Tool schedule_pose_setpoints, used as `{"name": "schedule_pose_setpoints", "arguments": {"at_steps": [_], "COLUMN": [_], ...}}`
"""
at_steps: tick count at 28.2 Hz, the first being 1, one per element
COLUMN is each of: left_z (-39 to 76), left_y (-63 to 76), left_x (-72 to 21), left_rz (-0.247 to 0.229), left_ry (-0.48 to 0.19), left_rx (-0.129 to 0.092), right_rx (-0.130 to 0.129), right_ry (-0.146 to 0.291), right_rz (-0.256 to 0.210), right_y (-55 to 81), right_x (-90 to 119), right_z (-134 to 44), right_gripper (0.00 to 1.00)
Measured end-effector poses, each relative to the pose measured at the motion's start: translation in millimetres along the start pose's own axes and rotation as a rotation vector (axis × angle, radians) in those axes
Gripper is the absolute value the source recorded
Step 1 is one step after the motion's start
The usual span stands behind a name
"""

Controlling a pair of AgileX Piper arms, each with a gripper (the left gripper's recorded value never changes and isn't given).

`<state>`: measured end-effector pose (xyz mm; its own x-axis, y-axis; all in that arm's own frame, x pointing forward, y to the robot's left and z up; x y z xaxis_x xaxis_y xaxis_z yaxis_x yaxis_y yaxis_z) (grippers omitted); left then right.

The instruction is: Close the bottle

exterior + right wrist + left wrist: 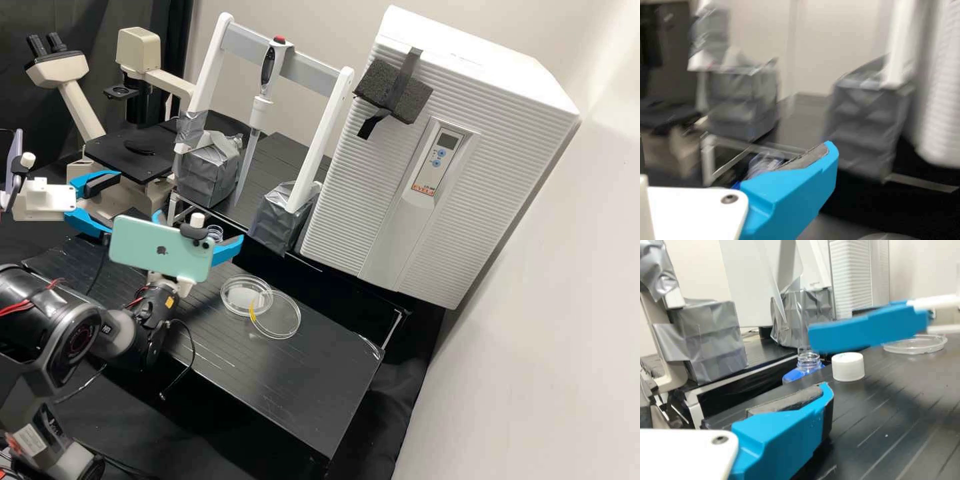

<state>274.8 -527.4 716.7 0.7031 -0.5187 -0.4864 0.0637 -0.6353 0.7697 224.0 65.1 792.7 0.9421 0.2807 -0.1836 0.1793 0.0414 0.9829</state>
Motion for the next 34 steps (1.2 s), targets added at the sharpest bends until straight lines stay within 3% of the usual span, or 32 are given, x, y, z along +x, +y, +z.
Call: {"name": "schedule_pose_setpoints", "arguments": {"at_steps": [4,7,14,19,22,33,34], "left_z": [1.6,2.3,3.5,3.5,3.5,2.7,3.1], "left_y": [-0.9,-0.3,-0.5,-0.5,-0.5,5.8,6.5], "left_x": [3.7,5.1,5.9,5.9,5.9,11.8,12.6], "left_rz": [-0.022,-0.022,-0.023,-0.023,-0.023,0.003,0.006], "left_ry": [-0.003,-0.006,-0.011,-0.011,-0.011,-0.009,-0.010], "left_rx": [0.012,0.014,0.014,0.014,0.014,0.021,0.021], "right_rx": [0.005,0.009,0.011,-0.008,0.007,0.017,0.015], "right_ry": [-0.011,-0.023,-0.028,-0.023,-0.033,-0.038,-0.036], "right_rz": [-0.056,-0.071,-0.076,-0.089,-0.090,-0.089,-0.087], "right_y": [-11.9,-15.7,-17.0,-15.8,-16.5,-16.9,-16.2], "right_x": [-4.5,-7.0,-8.4,-10.0,-12.9,-18.7,-18.8], "right_z": [3.1,5.5,6.3,8.2,10.4,14.1,14.4], "right_gripper": [1.00,1.00,1.00,1.00,1.00,1.00,0.00]}}
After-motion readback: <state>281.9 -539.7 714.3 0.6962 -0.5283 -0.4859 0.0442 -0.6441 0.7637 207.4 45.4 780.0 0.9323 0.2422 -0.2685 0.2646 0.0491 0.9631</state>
